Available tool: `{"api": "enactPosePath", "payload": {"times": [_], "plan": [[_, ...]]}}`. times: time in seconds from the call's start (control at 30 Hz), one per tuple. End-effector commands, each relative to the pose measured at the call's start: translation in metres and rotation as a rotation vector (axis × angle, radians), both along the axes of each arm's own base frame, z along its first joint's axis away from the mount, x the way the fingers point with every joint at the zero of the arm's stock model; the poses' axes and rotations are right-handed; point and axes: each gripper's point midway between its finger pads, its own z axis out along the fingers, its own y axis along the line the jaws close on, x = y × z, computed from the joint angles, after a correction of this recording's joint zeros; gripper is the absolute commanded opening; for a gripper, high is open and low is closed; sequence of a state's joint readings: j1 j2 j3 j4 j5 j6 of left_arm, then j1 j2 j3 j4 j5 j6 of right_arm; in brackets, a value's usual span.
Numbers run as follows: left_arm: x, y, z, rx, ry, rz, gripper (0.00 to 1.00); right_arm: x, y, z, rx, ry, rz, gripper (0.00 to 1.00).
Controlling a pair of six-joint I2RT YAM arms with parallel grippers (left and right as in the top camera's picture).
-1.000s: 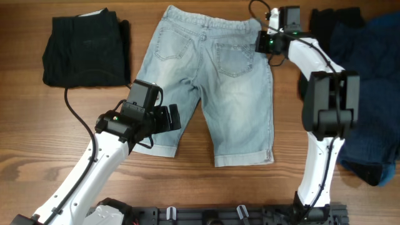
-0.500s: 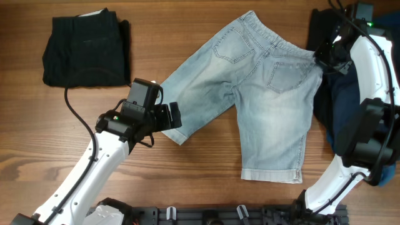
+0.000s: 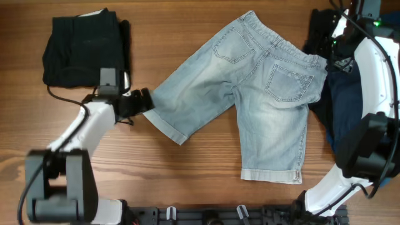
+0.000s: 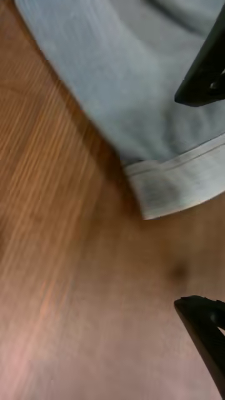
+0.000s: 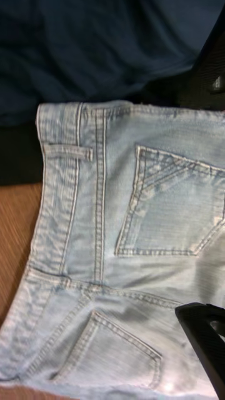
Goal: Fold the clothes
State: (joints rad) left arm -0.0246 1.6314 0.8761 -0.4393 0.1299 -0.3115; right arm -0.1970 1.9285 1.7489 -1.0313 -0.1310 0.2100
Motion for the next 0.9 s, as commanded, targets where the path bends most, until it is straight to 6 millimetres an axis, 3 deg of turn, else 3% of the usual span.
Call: {"api": "enactPosePath", "payload": {"times": [0.0,0.1,0.13,0.27,0.3,0.5,0.73,0.87], "plan": [[0.005,-0.015,-0.021,-0.044,-0.005,-0.185,0.91,0.003,0.021,0.006,0.012,-0.021,0.072,1.0],[0.008,-0.019,-0.036,-0.051,0.005,-0.199,0.82,0.004,0.027,0.006,0.009,-0.025,0.093,1.0],[0.006,-0.023,-0.045,-0.055,0.024,-0.21,0.65,0.004,0.028,0.006,0.009,-0.024,0.094,1.0],[0.005,-0.024,-0.046,-0.055,0.028,-0.21,0.13,0.004,0.027,0.006,0.008,-0.024,0.095,1.0],[0.005,-0.024,-0.046,-0.055,0.027,-0.21,0.04,0.004,0.028,0.006,0.006,-0.025,0.103,1.0],[0.017,-0.023,-0.037,-0.057,0.006,-0.176,0.04,0.004,0.028,0.006,0.002,-0.026,0.111,0.99],[0.101,-0.003,0.047,0.079,-0.195,-0.134,0.04,0.004,0.028,0.006,0.003,-0.027,0.111,1.0],[0.152,-0.002,0.101,0.095,-0.42,-0.117,0.04,0.007,0.033,0.008,0.027,-0.042,0.122,1.0]]}}
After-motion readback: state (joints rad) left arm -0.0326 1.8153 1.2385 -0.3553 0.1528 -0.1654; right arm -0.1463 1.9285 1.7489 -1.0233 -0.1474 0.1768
